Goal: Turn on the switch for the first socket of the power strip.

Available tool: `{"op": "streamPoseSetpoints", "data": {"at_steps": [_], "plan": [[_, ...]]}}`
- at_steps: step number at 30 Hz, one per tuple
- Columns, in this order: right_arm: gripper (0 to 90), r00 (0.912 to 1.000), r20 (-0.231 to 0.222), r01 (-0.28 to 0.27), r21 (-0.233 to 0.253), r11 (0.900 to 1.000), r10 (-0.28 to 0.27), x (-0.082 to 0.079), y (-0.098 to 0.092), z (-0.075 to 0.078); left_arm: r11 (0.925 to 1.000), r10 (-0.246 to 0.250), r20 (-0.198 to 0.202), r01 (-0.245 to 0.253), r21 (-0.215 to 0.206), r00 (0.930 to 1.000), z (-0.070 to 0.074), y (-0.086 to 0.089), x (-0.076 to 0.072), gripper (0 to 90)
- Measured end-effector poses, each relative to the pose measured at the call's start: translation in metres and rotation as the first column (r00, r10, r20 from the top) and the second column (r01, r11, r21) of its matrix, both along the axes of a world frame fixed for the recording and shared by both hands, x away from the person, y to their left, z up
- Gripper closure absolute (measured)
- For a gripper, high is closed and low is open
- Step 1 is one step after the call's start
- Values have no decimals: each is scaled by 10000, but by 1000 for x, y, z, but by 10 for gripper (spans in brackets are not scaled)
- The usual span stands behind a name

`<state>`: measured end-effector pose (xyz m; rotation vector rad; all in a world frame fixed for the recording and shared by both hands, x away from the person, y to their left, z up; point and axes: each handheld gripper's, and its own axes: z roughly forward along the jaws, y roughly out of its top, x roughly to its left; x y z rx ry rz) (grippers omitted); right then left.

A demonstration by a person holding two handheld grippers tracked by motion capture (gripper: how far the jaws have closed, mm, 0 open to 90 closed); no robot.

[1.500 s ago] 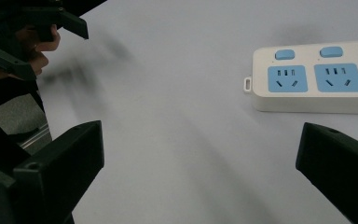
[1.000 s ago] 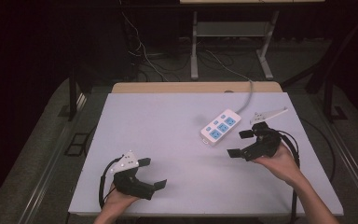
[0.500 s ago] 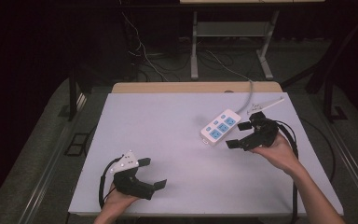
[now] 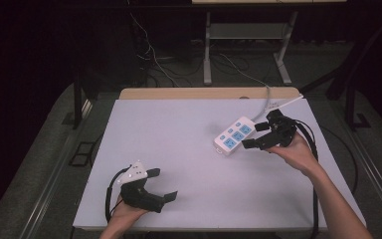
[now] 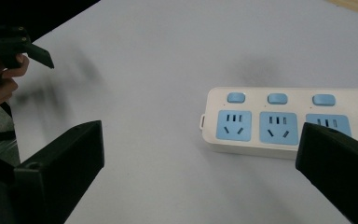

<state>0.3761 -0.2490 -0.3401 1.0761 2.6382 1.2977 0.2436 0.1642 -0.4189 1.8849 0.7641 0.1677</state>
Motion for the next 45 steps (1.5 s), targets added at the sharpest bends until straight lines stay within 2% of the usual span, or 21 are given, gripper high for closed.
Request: {"op": "streamPoseSetpoints", "data": {"at_steps": [5, 18, 31, 45], "plan": [[7, 9997, -176, 182, -47, 9998, -183, 11, -3, -1, 10000, 4, -4, -4, -1, 10000, 0, 0, 0, 0], [8, 9988, -299, 384, -103, 9992, -387, 33, -3, 3, 10000, 16, -26, -16, -32, 10000, 0, 1, 0, 0], [8, 9974, -448, 542, -435, 9976, -561, 58, 2, 6, 10000, 34, -38, -34, -57, 10000, 0, 2, 1, 0], [8, 9950, -558, 811, -413, 9958, -834, 85, 1, 12, 10000, 9, -56, -9, -75, 10000, 0, 2, 1, 0]]}}
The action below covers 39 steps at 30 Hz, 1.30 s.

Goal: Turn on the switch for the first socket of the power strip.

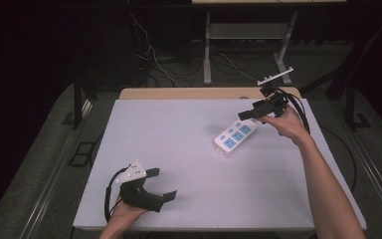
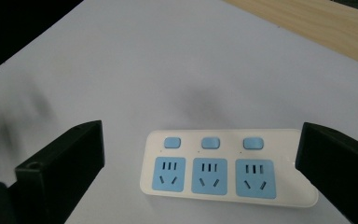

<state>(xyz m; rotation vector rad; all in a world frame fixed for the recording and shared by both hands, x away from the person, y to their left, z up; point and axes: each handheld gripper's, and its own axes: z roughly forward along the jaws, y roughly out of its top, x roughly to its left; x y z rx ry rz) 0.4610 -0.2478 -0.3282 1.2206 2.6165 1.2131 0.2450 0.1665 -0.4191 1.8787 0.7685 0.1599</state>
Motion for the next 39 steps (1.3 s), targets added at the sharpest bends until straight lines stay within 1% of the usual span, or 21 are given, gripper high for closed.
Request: {"op": "streamPoseSetpoints", "data": {"at_steps": [3, 5, 6, 8, 9, 17, 20, 24, 25, 26, 27, 30, 32, 33, 34, 35, 36, 37, 39], "plan": [[8, 9999, 38, 123, 137, 9998, -123, 6, -1, -2, 10000, -9, -8, 9, -22, 10000, 0, 0, 0, 0], [8, 9999, 40, 153, 144, 9998, -154, 8, -1, -3, 10000, -18, -6, 18, -18, 10000, 0, 0, 0, 0], [8, 9998, 38, 190, 68, 9998, -190, 11, -1, -7, 10000, 15, -12, -15, -53, 10000, 0, 0, -1, 0], [8, 9998, 27, 212, 26, 9998, -212, 12, -1, -9, 10000, 38, -9, -38, -86, 10000, 0, 0, -1, 0], [8, 9997, -7, 245, 48, 9997, -245, 15, -2, -13, 9999, 49, -25, -49, -113, 10000, 0, 1, -1, 0], [8, 9993, -17, 373, 138, 9992, -373, 23, 1, -24, 9998, 93, -30, -94, -146, 10000, 0, 2, -1, 0], [8, 9989, -77, 469, 159, 9988, -468, 29, 3, -32, 9998, 95, -24, -95, -152, 10000, 0, 3, -1, 0], [12, 9983, -134, 568, 72, 9984, -567, 33, 4, -38, 9999, 87, -55, -88, -123, 9999, 0, 3, 0, 0], [130, 9982, -127, 595, 35, 9982, -594, 33, 4, -39, 9999, 87, -61, -87, -131, 9999, 0, 3, 0, 0], [208, 9982, -79, 590, 118, 9982, -589, 34, 4, -40, 9999, 89, -54, -90, -124, 9999, 0, 3, 0, 0], [199, 9978, -76, 652, 166, 9977, -651, 34, 4, -42, 9999, 95, -53, -95, -128, 9999, 0, 3, 0, 0], [245, 9969, -47, 792, 133, 9968, -791, 36, 6, -45, 9998, 112, -55, -113, -147, 9999, -1, 3, 0, 0], [315, 9964, -47, 841, 157, 9963, -841, 37, 6, -47, 9998, 130, -54, -131, -163, 9999, -1, 3, 0, 0], [330, 9962, -42, 874, 195, 9960, -874, 37, 7, -48, 9998, 134, -51, -135, -156, 9999, -1, 3, 0, 0], [383, 9961, -42, 884, 269, 9957, -883, 38, 8, -50, 9998, 133, -51, -134, -153, 9999, -1, 4, 0, 0], [413, 9960, -28, 893, 260, 9957, -892, 38, 8, -51, 9998, 127, -47, -128, -153, 9999, -1, 4, 1, 0], [413, 9960, -28, 893, 260, 9957, -892, 38, 8, -51, 9998, 126, -46, -126, -150, 9999, -1, 4, 1, 0], [454, 9962, -64, 866, 221, 9960, -865, 39, 9, -53, 9998, 121, -49, -122, -146, 9999, -1, 4, 1, 0], [499, 9961, -52, 878, 158, 9960, -877, 40, 10, -55, 9999, 102, -47, -102, -108, 9999, -1, 4, 1, 0]]}}
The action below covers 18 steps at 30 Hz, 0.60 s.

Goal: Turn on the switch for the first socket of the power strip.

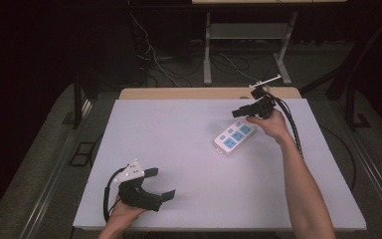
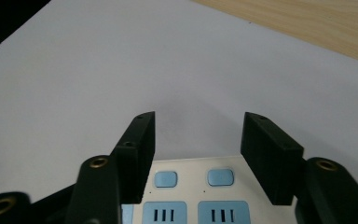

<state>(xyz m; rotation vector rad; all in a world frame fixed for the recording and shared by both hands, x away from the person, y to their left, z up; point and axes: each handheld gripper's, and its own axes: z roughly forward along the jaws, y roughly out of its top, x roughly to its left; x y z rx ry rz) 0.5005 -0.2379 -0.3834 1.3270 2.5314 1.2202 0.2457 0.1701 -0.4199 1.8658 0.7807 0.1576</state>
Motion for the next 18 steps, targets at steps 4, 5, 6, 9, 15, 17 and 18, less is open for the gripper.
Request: {"op": "streamPoseSetpoints", "data": {"at_steps": [4, 5, 6, 9, 15, 17, 18], "plan": [[610, 10000, -64, 33, 18, 10000, -33, 2, 0, -3, 10000, 18, -7, -18, -23, 10000, 0, 0, 0, 0], [637, 10000, -80, 23, 32, 10000, -22, 2, -1, -3, 10000, 24, -7, -24, -23, 10000, 0, 0, 0, 0], [637, 10000, -80, 23, 32, 10000, -22, 2, -1, -3, 10000, 25, -11, -25, -14, 10000, 0, 0, 0, 0], [733, 9999, -114, 28, -81, 10000, -29, 3, -2, -5, 10000, 23, -10, -23, -2, 10000, 0, 1, 0, 0], [870, 9995, -313, -59, -255, 9997, 51, 5, -3, -12, 10000, 16, -16, -16, 13, 10000, 0, 1, 1, 0], [893, 9992, -388, -102, -324, 9994, 89, 6, -1, -15, 10000, 20, -19, -19, 24, 10000, 0, 1, 1, 0], [893, 9990, -434, -117, -404, 9991, 100, 6, -1, -17, 10000, 23, -16, -23, 21, 10000, 0, 1, 1, 0]]}}
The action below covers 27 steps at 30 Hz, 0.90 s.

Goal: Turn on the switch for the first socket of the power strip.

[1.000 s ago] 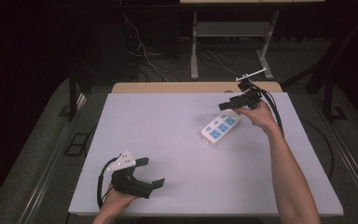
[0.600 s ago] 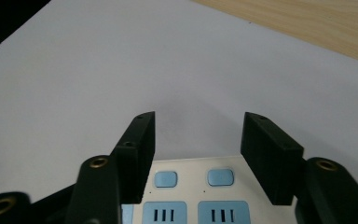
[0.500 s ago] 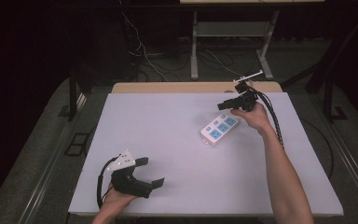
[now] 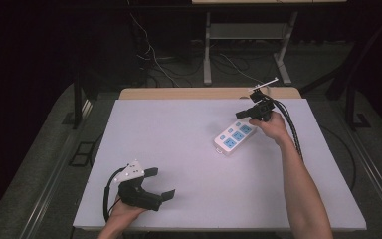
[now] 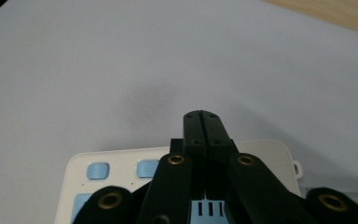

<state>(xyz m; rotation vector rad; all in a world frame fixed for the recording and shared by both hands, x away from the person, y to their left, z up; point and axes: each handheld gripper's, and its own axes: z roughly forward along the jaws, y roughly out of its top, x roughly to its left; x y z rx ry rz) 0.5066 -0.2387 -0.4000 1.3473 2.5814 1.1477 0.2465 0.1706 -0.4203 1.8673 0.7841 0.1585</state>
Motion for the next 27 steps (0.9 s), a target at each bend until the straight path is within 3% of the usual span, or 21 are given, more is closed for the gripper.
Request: {"op": "streamPoseSetpoints", "data": {"at_steps": [5, 11, 17, 21, 27], "plan": [[894, 9996, -279, 18, -452, 9990, -30, 2, 4, -12, 10000, -31, -8, 31, 20, 10000, 0, 0, 0, 0], [895, 9995, -314, 60, -651, 9979, -80, 1, 4, -13, 10000, -5, -3, 5, -1, 10000, 0, 0, 0, 0], [897, 9994, -341, 23, -494, 9988, -40, -1, 2, -15, 10000, -36, 0, 36, 47, 10000, 0, -1, 0, 0], [899, 9981, -453, -416, -21, 9991, 414, -4, 3, -21, 10000, 29, 26, -29, 37, 10000, 0, 0, 0, 0], [899, 9994, -141, -328, -243, 9992, 324, -7, 6, -20, 10000, 41, 56, -41, 6, 10000, 0, 0, -1, 0]]}}
